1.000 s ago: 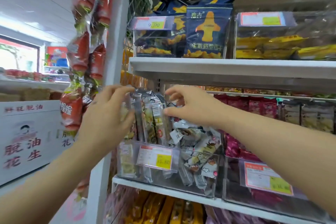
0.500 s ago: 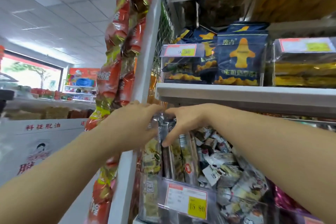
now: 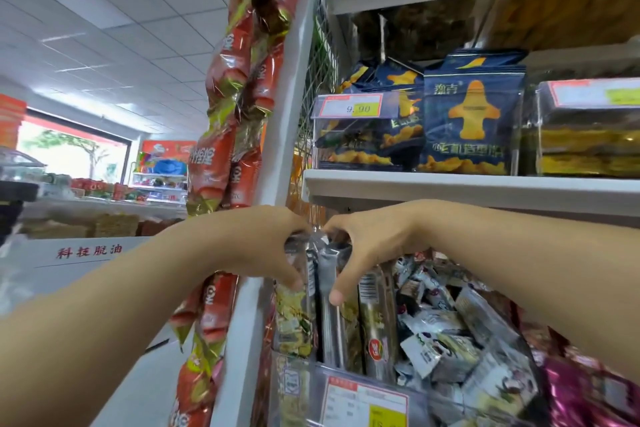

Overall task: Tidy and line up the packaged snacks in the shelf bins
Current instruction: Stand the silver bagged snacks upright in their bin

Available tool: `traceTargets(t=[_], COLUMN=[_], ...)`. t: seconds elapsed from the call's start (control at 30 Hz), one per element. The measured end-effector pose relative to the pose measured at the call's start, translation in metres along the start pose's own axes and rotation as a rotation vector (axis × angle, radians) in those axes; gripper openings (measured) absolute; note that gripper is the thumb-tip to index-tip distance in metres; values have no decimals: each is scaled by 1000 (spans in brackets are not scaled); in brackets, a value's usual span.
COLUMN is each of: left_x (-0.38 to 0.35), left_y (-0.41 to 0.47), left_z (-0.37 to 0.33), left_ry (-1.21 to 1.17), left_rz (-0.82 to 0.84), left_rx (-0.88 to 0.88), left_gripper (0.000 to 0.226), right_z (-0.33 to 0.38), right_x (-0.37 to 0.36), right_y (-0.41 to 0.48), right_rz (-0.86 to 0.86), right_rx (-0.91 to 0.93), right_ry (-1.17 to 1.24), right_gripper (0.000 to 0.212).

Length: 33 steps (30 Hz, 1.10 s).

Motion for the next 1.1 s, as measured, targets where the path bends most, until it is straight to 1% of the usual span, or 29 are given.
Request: traceTargets(t=[0.07,0.1,0.2,0.33,0.4,0.5,0.6,0.67,0.77,0.87,0.97,1.1], left_x=[-2,-2,-5,-11,-11,-14,-21,-27,-30,-30,-30,-32], left_y=[-3,-4,-6,-6,-6,-6,-5,-5,-8,-9,-10,-8], left_z=[0,-1,-7,-14,-14,-14,-12,-6,-2,0,1,0], left_ry=[-85,-125,-179,-231,-324,-394,-472,-547,-702,-871,-952,-981], left_rz=[-25,-39,-56,-35,-42,-68,-132,-145,-49,71,95,107], left_rx=[1,-1,-42,-67,-69,-81,-26,17,10,-36,-44,-60], left_gripper=[56,59,66,65,73,90,100,107,101,84,69,61], right_z=[0,0,2,8,8,4,-5,-12,-15,-16,-17,-24], right_x=[-1,-1,0,-3,-3,-2,-4,-6,-9,-8,-7,-14], right_y=[-2,-3,-5,-4,-6,-10,-19,-25,-35,-42,-50,-55], right_rz=[4,21,62,91,82,2,-166,-247,-277,-213,-167,-290], right_rx=[10,8,-23,-43,-28,71,134,160,184,184,197,206], right_ry=[3,6,0,52,67,88,86,103,139,150,173,217], right_gripper=[102,103,90,89,89,80,94,96,94,93,91,91])
Point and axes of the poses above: each hand's wrist, its own y-axis towards the middle knuckle, its own x-axis out of the back of the hand, z = x × y, the point moved 3 cm from there along y, towards the middle knuckle, and after that the axes turned 12 degrees about y, right-handed, at the moved point
